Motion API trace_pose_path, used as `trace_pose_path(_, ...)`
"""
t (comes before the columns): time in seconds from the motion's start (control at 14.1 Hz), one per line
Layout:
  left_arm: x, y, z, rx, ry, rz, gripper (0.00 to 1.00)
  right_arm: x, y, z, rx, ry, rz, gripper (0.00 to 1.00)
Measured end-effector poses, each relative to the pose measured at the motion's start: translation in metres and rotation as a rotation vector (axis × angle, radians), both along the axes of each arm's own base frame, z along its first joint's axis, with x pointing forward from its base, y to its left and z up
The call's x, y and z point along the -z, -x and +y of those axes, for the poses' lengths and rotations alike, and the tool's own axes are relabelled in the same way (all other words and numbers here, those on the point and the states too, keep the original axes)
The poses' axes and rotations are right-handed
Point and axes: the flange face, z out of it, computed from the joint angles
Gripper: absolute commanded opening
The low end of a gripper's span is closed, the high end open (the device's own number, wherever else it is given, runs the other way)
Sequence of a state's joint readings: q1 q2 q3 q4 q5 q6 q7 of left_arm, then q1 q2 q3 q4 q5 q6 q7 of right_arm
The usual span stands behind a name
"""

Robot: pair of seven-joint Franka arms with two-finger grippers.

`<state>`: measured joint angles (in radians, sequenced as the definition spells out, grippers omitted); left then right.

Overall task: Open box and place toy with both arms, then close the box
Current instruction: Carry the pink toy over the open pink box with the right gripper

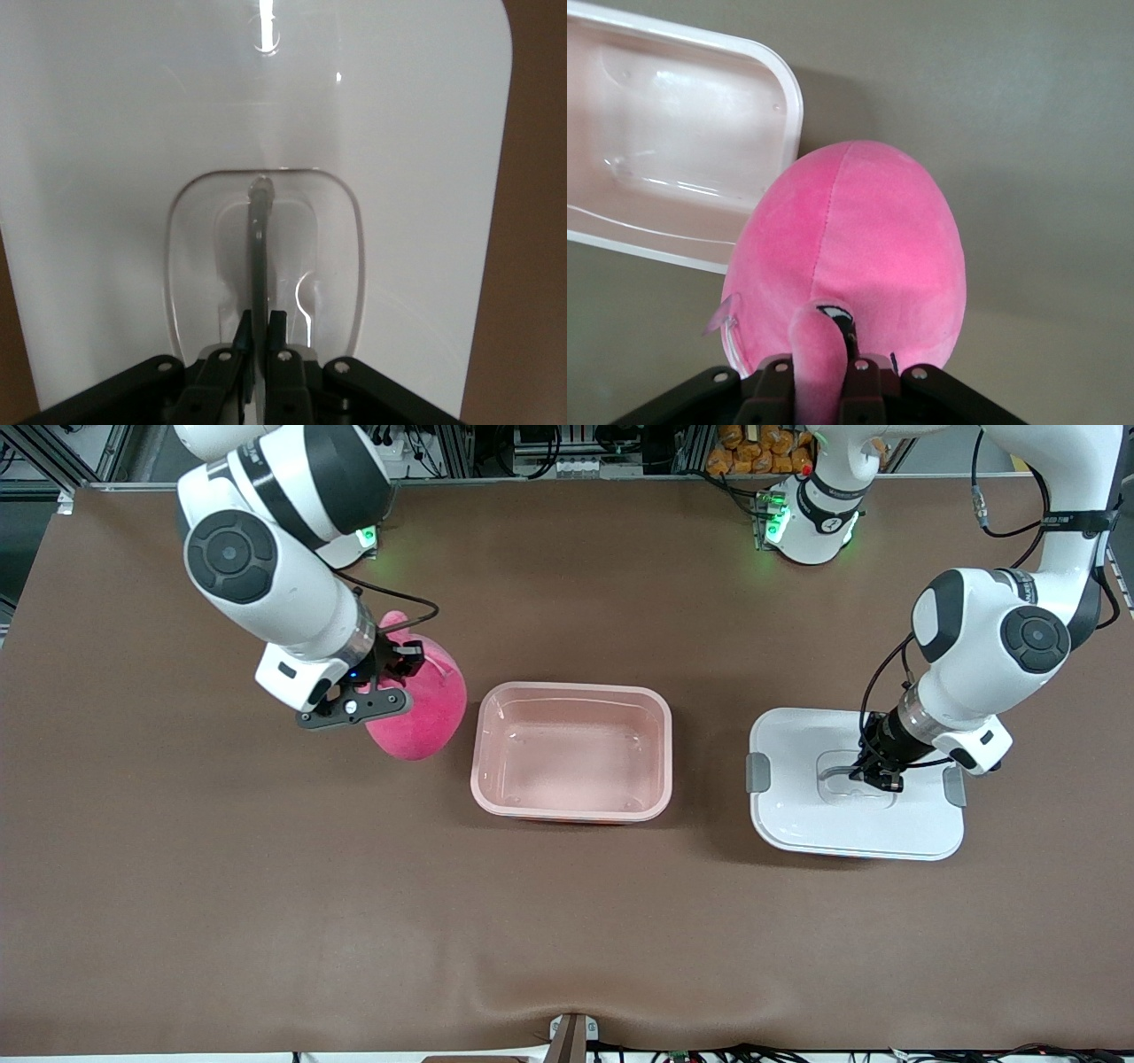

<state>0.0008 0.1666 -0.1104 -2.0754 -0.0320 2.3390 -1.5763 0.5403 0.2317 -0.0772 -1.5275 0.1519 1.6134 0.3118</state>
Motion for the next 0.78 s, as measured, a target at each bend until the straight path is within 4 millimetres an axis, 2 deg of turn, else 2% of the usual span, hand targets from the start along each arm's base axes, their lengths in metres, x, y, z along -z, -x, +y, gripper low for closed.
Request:
trace_pose_path(0.28,-0.001,-0.001,0.004,-0.01,0.004,-0.008,0.0,0.005,-0.002,0.026,0.059,-0.012,0.008,0.0)
trace_pose_path(0.49,-0.001,-0.003,0.016,-0.032,0.004,-0.013,0.0,0.01,-0.002,0.06,0.085,-0.016,-0.02,0.0)
trace_pose_path(0.78,-0.001,-0.003,0.018,-0.035,0.005,-0.015,0.0,0.021,-0.006,0.099,0.091,-0.019,-0.044,0.0)
